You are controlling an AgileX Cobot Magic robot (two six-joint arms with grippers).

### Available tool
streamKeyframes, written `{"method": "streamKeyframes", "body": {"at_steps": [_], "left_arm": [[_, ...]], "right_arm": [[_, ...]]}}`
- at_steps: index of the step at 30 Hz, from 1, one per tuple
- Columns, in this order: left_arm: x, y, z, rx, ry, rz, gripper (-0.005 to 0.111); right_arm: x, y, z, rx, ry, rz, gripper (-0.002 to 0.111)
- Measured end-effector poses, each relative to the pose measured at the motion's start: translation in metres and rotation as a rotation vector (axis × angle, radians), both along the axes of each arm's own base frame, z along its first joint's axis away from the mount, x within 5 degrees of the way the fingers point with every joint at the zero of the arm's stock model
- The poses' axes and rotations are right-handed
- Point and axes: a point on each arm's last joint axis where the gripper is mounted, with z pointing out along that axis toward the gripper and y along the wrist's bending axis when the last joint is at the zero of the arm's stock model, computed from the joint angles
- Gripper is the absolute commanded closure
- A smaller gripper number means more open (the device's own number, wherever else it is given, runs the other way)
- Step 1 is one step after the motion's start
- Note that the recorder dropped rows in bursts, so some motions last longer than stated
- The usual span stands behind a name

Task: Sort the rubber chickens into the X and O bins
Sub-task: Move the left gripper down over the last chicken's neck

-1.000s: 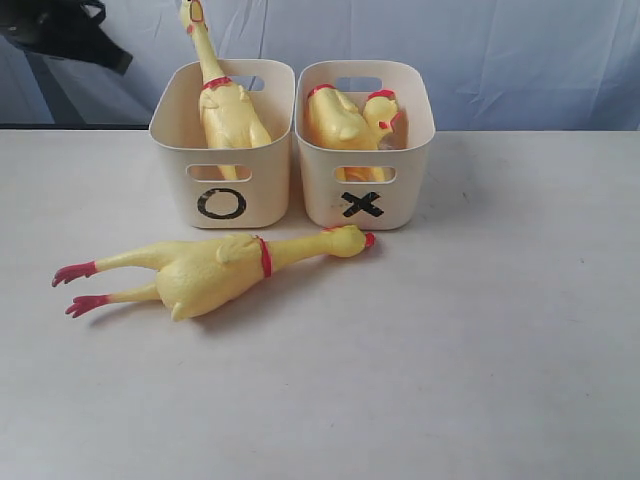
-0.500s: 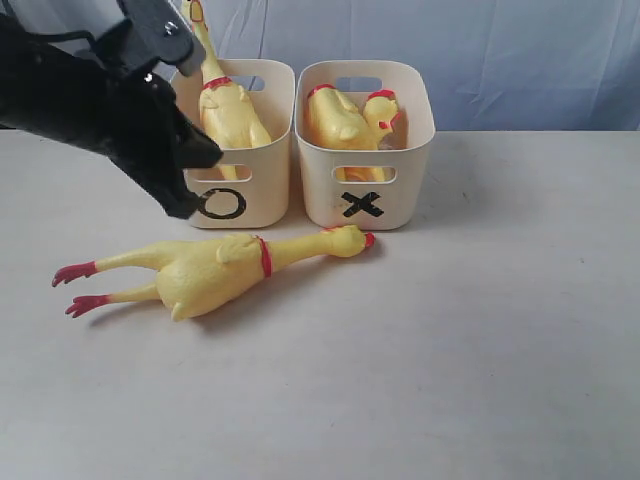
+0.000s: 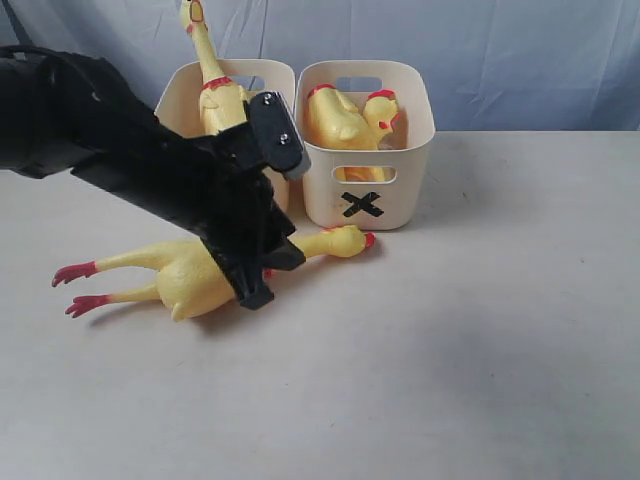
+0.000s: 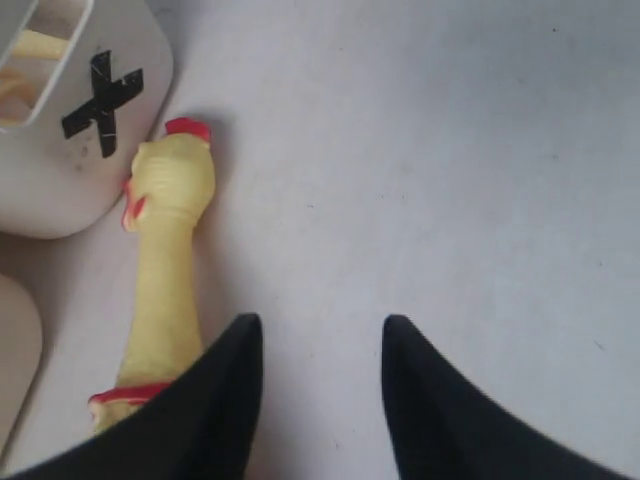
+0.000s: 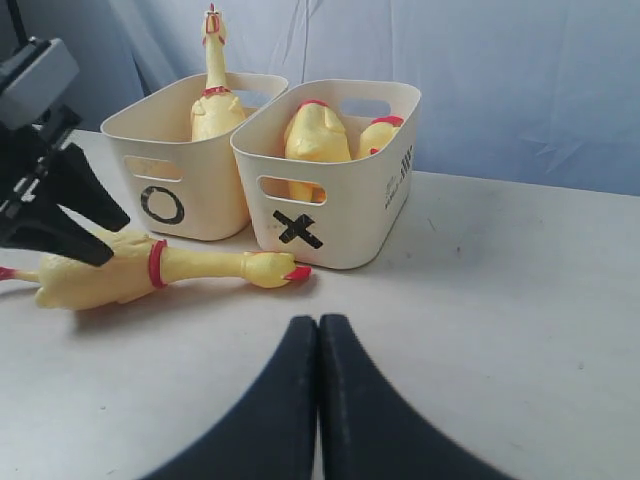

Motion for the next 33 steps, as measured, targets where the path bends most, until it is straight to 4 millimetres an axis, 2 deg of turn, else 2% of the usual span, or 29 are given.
{"method": "streamKeyframes", "body": {"at_steps": [5,16,20,26,33], "left_arm": [[0.009,-0.005,-0.017,0.016,-0.015,0.029,0.054],[0.029,-0.008,-0.045,0.069,-0.102,0.071,0.054],[0.041,-0.008,-0.063,0.105,-0.168,0.096,0.054],[0.051,-0.012,-0.078,0.138,-0.193,0.085,0.054],[0.064,-0.021,-0.082,0.132,-0.203,0.081,0.054]], "right_arm": [[0.0,0.0,0.0,0.0,0.0,0.0,0.109],[-0.003,-0.002,0.001,0.014,-0.022,0.0,0.109],[-0.003,-0.002,0.001,0.015,-0.024,0.0,0.109],[-0.003,-0.002,0.001,0.015,-0.024,0.0,0.109],[-0.003,-0.002,0.001,0.015,-0.024,0.0,0.109]]}}
